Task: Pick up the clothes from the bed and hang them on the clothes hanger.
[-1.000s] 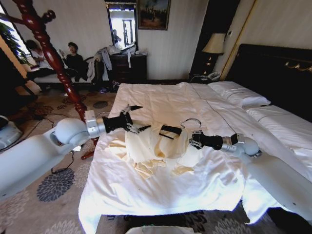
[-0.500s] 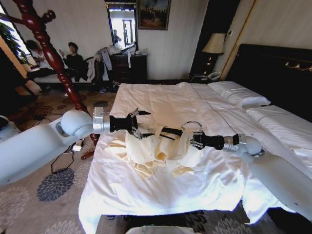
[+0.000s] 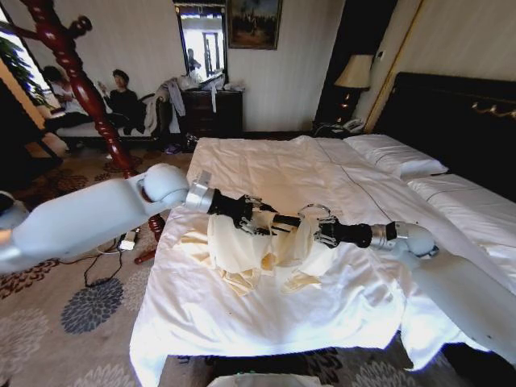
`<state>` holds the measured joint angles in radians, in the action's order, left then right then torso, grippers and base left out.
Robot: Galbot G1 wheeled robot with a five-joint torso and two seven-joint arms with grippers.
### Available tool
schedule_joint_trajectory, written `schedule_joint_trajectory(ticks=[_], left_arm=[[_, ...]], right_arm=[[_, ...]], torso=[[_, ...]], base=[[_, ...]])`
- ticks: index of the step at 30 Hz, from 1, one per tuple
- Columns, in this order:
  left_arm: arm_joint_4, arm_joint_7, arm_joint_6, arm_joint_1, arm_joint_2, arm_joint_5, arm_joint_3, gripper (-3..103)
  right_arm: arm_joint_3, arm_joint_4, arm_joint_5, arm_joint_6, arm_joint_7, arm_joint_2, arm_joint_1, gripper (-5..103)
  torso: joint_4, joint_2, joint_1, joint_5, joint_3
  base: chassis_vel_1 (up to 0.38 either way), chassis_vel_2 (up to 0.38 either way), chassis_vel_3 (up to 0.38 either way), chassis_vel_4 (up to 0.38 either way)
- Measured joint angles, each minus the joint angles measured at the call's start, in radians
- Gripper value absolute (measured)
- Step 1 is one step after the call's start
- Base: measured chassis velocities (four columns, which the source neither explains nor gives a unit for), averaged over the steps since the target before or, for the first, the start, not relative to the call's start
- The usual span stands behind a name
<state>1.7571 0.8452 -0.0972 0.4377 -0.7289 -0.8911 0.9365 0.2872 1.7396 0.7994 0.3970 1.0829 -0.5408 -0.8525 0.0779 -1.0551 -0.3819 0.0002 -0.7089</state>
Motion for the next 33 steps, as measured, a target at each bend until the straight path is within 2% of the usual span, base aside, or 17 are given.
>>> schedule_joint_trajectory(ticks=[4, 6, 9, 16, 23, 28, 29, 30, 33], left_arm=[[-0.045, 0.005, -0.007, 0.027, -0.067, -0.001, 0.020, 26], [-0.049, 0.005, -0.008, 0.029, -0.076, -0.002, 0.022, 26], [-0.065, 0.006, -0.014, 0.039, -0.112, -0.005, 0.028, 17], [-0.079, 0.004, -0.024, 0.048, -0.153, -0.003, 0.038, 17], [-0.090, 0.005, -0.025, 0.042, -0.159, 0.001, 0.028, 17], [-0.089, 0.010, -0.019, 0.014, -0.128, 0.003, -0.006, 15], [-0.089, 0.010, -0.019, 0.014, -0.128, 0.003, -0.006, 15], [-0.089, 0.012, -0.023, 0.000, -0.116, 0.008, -0.017, 15], [-0.097, 0.012, -0.023, -0.062, -0.072, 0.016, -0.079, 15]], right_arm=[[0.003, -0.001, 0.000, 0.005, -0.003, -0.002, -0.001, 15], [0.003, -0.001, 0.000, 0.006, -0.003, -0.002, -0.001, 15], [0.007, -0.005, 0.000, 0.006, -0.003, -0.002, -0.001, 15], [0.010, -0.005, 0.002, 0.015, -0.002, 0.002, -0.001, 15], [0.007, -0.006, 0.016, 0.025, -0.019, 0.007, -0.008, 13], [0.019, -0.011, 0.073, -0.015, 0.017, 0.013, -0.004, 38], [0.019, -0.011, 0.073, -0.015, 0.017, 0.013, -0.004, 38], [0.026, -0.014, 0.095, -0.030, 0.033, 0.015, 0.001, 38], [0.059, -0.030, 0.181, -0.095, 0.099, 0.021, 0.012, 55]], torso=[[0.0001, 0.000, 0.000, 0.0000, 0.000], [0.0002, 0.000, 0.000, 0.0000, 0.000], [0.0002, 0.000, 0.000, 0.0000, 0.000], [0.0002, 0.000, 0.000, -0.0001, 0.000], [-0.0001, 0.000, 0.000, -0.0002, 0.000], [0.0002, 0.000, 0.000, -0.0001, 0.000], [0.0002, 0.000, 0.000, -0.0001, 0.000], [0.0001, 0.000, 0.000, -0.0003, 0.000], [-0.0002, 0.000, 0.000, -0.0003, 0.000]], base=[[0.000, 0.000, 0.000, 0.000], [0.000, 0.000, 0.000, 0.000], [0.000, 0.000, 0.000, 0.000], [0.000, 0.000, 0.000, 0.000], [0.000, 0.000, 0.000, 0.000], [0.000, 0.000, 0.000, 0.000], [0.000, 0.000, 0.000, 0.000], [0.000, 0.000, 0.000, 0.000], [0.000, 0.000, 0.000, 0.000]])
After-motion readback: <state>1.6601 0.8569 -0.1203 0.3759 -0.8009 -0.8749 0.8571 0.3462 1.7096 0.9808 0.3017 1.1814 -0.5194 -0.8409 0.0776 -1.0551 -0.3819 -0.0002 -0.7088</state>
